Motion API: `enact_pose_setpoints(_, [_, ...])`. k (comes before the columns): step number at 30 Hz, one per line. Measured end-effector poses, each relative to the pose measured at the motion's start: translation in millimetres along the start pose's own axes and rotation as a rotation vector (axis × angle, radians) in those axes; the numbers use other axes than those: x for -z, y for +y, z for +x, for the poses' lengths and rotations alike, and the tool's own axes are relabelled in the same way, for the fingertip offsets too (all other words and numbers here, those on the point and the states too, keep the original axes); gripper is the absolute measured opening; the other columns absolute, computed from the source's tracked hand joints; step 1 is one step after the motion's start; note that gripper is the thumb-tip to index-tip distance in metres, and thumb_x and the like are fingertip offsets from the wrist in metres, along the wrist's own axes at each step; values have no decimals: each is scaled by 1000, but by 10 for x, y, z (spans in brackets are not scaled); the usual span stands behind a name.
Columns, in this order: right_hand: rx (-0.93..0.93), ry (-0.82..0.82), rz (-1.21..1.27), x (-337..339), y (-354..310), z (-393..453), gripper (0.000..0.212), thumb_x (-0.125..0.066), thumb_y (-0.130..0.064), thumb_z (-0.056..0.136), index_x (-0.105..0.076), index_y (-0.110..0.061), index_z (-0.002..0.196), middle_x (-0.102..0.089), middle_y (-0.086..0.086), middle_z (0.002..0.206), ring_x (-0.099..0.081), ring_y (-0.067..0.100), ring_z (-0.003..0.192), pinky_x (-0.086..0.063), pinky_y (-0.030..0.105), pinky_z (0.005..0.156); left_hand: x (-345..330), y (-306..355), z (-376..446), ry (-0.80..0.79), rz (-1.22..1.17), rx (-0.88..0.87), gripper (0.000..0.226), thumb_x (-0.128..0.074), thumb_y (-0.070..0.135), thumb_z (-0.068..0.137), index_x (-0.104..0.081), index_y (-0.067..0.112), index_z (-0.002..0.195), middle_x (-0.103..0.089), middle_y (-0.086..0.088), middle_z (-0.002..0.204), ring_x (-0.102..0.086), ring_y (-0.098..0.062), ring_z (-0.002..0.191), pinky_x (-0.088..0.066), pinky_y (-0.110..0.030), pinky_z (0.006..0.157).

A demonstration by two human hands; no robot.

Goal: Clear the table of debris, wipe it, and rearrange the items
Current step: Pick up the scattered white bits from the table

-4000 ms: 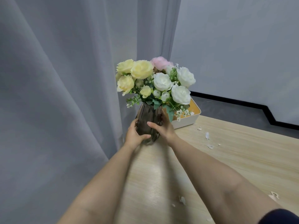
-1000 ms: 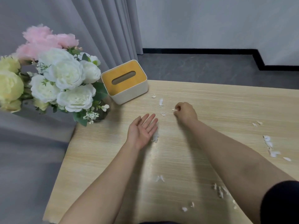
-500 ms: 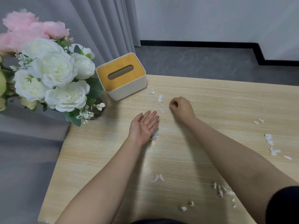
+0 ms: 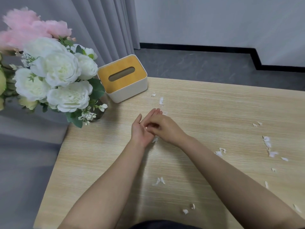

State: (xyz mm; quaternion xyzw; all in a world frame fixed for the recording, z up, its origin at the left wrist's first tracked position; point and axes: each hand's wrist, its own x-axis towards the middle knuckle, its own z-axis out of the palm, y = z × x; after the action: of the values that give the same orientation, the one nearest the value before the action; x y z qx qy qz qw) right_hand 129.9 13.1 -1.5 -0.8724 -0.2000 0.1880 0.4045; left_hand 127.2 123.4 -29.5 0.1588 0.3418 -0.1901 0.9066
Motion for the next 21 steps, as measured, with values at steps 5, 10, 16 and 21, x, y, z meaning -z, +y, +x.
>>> enact_pose_setpoints(5, [11, 133, 17, 233, 137, 133, 19, -62, -8, 85, -69, -12, 102, -66, -3, 95, -57, 7, 83, -43, 18, 81, 31, 45, -22, 38, 6, -44, 47, -30, 31, 101, -59, -5, 108, -68, -21, 102, -62, -28, 101, -47, -34, 88])
enact_pose_setpoints(10, [-178, 252, -107, 366, 499, 451, 18, -60, -11, 87, -68, -12, 103, -65, 4, 105, -56, 12, 84, -46, 30, 85, 114, 88, 13, 50, 19, -46, 46, -30, 30, 101, -58, -5, 112, -67, -18, 109, -58, -29, 114, -38, -39, 106])
enact_pose_setpoints(16, [-301, 143, -299, 313, 816, 867, 32, -56, -10, 86, -61, -12, 118, -54, 10, 119, -53, 26, 108, -42, 31, 85, 203, 122, 39, 81, 25, -53, 46, -31, 30, 100, -56, -4, 117, -66, -17, 113, -59, -28, 112, -37, -38, 108])
enact_pose_setpoints(21, [-248, 157, -342, 265, 782, 1154, 34, -56, -14, 90, -58, -13, 124, -53, 9, 121, -47, 26, 116, -43, 36, 87, 264, 166, 49, 105, 57, -51, 47, -30, 32, 100, -56, -3, 119, -65, -16, 116, -58, -26, 115, -39, -37, 106])
